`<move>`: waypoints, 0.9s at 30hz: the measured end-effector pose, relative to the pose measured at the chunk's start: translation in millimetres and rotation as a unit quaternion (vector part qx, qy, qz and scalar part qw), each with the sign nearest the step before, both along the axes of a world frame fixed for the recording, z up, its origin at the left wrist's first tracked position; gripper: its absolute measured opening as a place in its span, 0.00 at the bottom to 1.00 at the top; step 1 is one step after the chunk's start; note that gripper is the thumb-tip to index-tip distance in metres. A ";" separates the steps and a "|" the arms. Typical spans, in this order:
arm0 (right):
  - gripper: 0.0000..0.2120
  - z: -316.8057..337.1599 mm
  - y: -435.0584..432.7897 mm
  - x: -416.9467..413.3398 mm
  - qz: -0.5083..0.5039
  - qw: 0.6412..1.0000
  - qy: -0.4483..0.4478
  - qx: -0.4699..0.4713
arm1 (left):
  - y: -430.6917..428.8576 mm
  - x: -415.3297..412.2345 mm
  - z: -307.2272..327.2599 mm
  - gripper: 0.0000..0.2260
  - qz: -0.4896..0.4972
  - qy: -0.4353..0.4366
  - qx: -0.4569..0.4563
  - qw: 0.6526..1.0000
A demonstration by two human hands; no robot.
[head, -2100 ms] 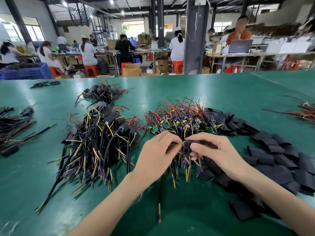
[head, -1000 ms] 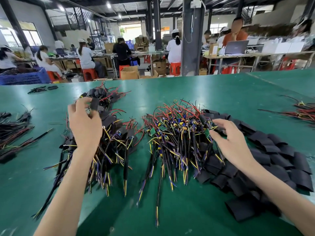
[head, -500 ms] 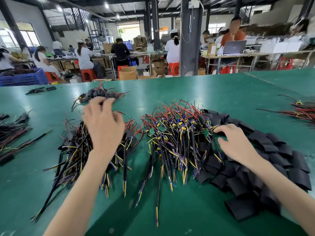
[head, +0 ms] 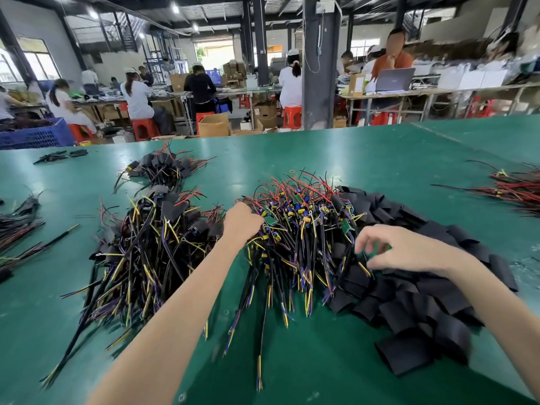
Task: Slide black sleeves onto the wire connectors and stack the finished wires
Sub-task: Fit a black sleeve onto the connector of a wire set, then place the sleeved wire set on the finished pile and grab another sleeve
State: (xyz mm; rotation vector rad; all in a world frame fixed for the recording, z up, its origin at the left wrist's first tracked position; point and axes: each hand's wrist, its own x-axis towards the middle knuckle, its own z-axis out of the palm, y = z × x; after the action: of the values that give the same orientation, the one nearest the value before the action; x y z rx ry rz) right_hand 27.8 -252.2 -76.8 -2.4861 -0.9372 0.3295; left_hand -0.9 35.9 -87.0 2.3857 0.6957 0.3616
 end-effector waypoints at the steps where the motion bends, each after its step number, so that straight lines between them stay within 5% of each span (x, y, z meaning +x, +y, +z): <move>1: 0.14 1.4 1.5 -4.8 0.027 0.999 0.020 -0.009 | -1.1 0.3 0.4 0.13 0.006 -0.008 -0.022 1.000; 3: 0.16 -0.7 6.6 -11.1 0.058 0.998 0.016 -0.033 | -3.3 1.2 2.6 0.08 0.015 -0.046 -0.070 0.996; 7: 0.20 -5.1 12.7 -11.6 0.054 0.998 -0.032 -0.025 | -7.7 -0.1 8.5 0.24 0.039 -0.161 -0.190 0.968; 10: 0.20 -7.7 12.8 -9.3 0.044 0.998 -0.038 -0.040 | -12.7 -2.2 18.1 0.22 0.048 -0.193 -0.234 0.952; 15: 0.20 -14.4 16.3 -11.9 0.003 0.992 -0.079 -0.099 | -20.1 -14.4 52.0 0.02 -0.030 -0.220 -0.395 0.891; 18: 0.20 -16.2 15.6 -12.7 0.018 0.993 -0.084 -0.082 | -25.1 -29.4 79.6 0.06 -0.093 -0.268 -0.395 0.874; 22: 0.19 -7.4 7.7 -11.5 0.015 0.998 -0.024 -0.048 | -29.6 -51.1 114.6 0.12 -0.131 -0.364 -0.304 0.870; 27: 0.19 8.5 -5.0 -10.3 0.045 0.988 0.142 -0.034 | -22.1 -69.7 133.3 0.17 -0.166 -0.349 0.137 0.912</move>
State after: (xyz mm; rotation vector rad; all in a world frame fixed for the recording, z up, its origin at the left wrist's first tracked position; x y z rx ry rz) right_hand 17.5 -257.2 -68.3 -2.3784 -0.9317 0.7357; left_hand -70.6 13.8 46.3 2.3200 -0.0978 1.1419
